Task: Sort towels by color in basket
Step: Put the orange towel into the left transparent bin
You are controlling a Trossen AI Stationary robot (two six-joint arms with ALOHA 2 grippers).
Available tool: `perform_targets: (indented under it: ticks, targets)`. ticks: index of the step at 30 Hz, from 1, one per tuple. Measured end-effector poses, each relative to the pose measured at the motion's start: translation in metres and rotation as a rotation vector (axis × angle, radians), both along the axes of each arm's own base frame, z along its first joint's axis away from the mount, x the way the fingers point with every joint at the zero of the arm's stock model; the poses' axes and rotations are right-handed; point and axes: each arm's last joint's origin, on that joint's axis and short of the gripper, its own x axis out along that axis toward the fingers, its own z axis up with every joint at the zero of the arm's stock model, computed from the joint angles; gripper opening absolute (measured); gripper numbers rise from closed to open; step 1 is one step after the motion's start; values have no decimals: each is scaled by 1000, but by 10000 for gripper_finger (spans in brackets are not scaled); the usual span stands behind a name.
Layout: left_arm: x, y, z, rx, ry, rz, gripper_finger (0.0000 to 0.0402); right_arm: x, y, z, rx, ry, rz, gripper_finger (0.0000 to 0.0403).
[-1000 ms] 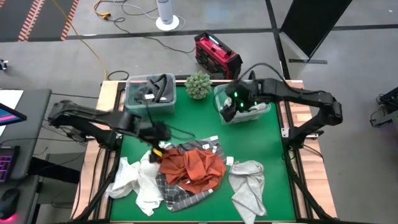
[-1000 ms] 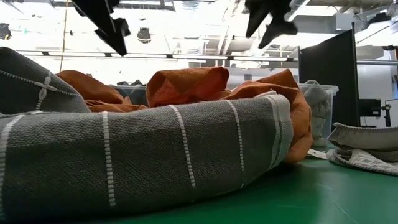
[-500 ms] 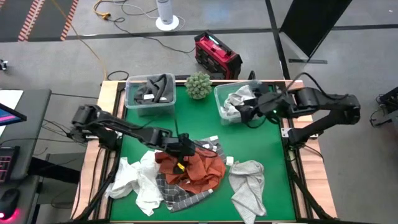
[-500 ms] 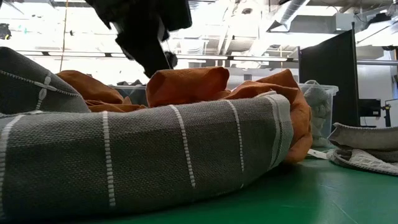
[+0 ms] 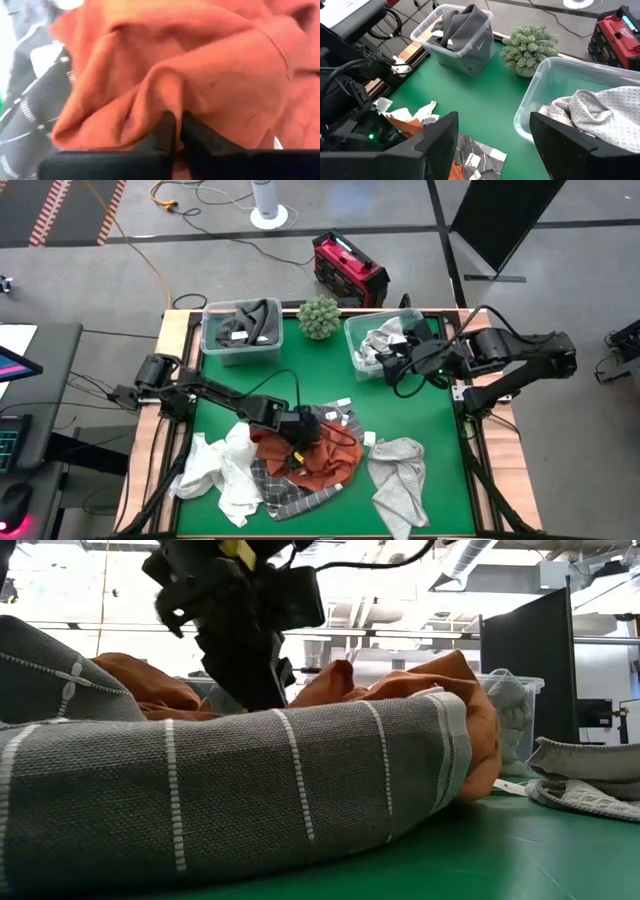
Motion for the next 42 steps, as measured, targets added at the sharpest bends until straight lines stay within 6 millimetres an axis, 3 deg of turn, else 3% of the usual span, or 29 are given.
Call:
perform_targets:
  ticks: [4, 9, 16, 21, 26, 33, 42]
  targets:
    - [-4, 5, 14, -32, -28, 47, 3, -3, -1, 2, -6, -9, -5, 285]
    - [-28, 14, 83, -58, -242, 69, 1, -12, -3, 8, -27, -48, -32, 285]
    - [-92, 52, 189, -108, -684, 108, 1, -15, -4, 12, -44, -75, -56, 285]
    - [-147, 86, 237, -64, -944, 286, 1, -5, -3, 7, -47, -60, -56, 285]
    - [-194, 102, 271, 68, -1206, 366, 0, 6, -1, 0, -55, -24, -55, 285]
    - [-228, 113, 308, 218, -1594, 453, 0, 24, 1, -9, -60, -3, -62, 285]
    - [-236, 146, 339, 361, -1560, 646, 0, 40, 6, -19, -43, 8, -62, 286]
